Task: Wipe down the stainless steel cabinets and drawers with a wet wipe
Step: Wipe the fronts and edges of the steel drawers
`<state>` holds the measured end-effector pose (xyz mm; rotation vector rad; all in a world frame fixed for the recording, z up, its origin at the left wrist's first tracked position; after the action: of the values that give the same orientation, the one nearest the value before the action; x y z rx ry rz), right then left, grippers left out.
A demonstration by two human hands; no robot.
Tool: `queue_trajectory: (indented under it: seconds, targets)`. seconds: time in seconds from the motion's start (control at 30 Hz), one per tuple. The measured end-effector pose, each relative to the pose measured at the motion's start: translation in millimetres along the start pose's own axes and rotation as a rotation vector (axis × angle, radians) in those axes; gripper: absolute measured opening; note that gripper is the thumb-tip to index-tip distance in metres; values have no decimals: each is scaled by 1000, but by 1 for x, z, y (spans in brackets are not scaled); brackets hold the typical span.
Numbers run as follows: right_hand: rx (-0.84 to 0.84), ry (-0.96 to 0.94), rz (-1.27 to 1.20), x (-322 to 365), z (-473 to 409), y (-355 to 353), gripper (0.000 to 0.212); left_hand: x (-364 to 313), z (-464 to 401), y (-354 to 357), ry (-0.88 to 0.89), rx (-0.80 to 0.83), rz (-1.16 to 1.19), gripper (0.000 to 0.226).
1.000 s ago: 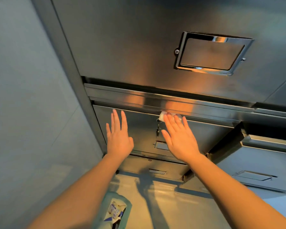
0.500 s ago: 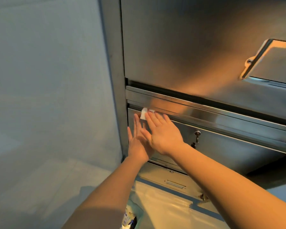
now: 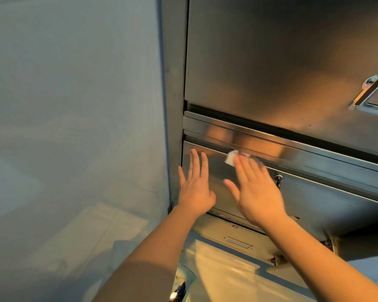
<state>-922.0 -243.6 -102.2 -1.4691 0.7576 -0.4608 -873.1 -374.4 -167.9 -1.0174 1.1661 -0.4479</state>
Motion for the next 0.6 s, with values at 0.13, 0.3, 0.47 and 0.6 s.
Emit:
queue_trajectory:
  seconds: [0.13,0.3,0.47,0.6]
  targets:
    - [5,144,-47,-17,17,2,77,-3,0,2,1,7,8,117]
    - [-15,-24,-65,38,-25,-7,71,-3,-5,9,-3,12,-33,126]
    - [-2,-59,-45,28,-24,-8,66,-6,-2,9,-33,-44,-31,122]
    - [18,63,-20,-38,19,2,68,-24,10,7,-100,-132,130,112]
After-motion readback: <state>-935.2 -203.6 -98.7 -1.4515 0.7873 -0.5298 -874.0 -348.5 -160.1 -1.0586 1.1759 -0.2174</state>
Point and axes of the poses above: each hand's wrist, its own z-axis away from the middle knuckle, its own y-axis out of the palm, x = y × z, the point moved 6 cm from there along -z, towards the middle knuckle, and after that the axes turned 6 degrees about z, right-handed, at the moved point
